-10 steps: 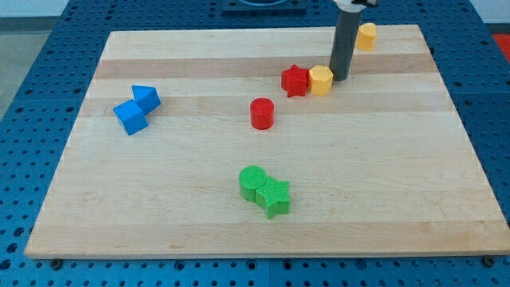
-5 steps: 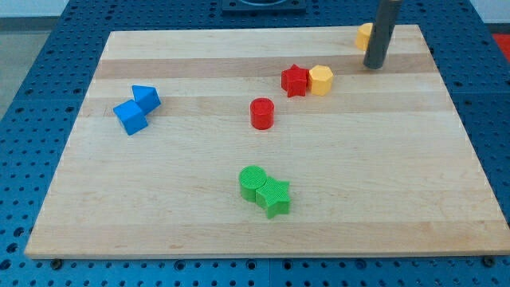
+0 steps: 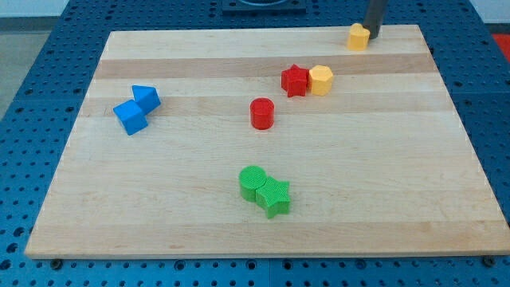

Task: Place the yellow heart to the left of the red star

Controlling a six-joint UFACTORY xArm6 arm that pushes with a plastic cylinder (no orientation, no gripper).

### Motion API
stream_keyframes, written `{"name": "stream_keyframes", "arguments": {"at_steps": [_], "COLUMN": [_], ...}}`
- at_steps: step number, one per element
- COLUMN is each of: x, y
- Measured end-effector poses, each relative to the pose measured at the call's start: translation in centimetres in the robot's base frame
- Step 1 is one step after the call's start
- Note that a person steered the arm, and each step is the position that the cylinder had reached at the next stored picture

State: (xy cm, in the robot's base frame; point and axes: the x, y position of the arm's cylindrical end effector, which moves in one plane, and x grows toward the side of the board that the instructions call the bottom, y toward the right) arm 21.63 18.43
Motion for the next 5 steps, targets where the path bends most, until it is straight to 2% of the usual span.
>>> {"name": "stream_keyframes", "arguments": {"at_steps": [3,5], "x": [0.0,-0.1], "y": [-6.4,-6.1]}}
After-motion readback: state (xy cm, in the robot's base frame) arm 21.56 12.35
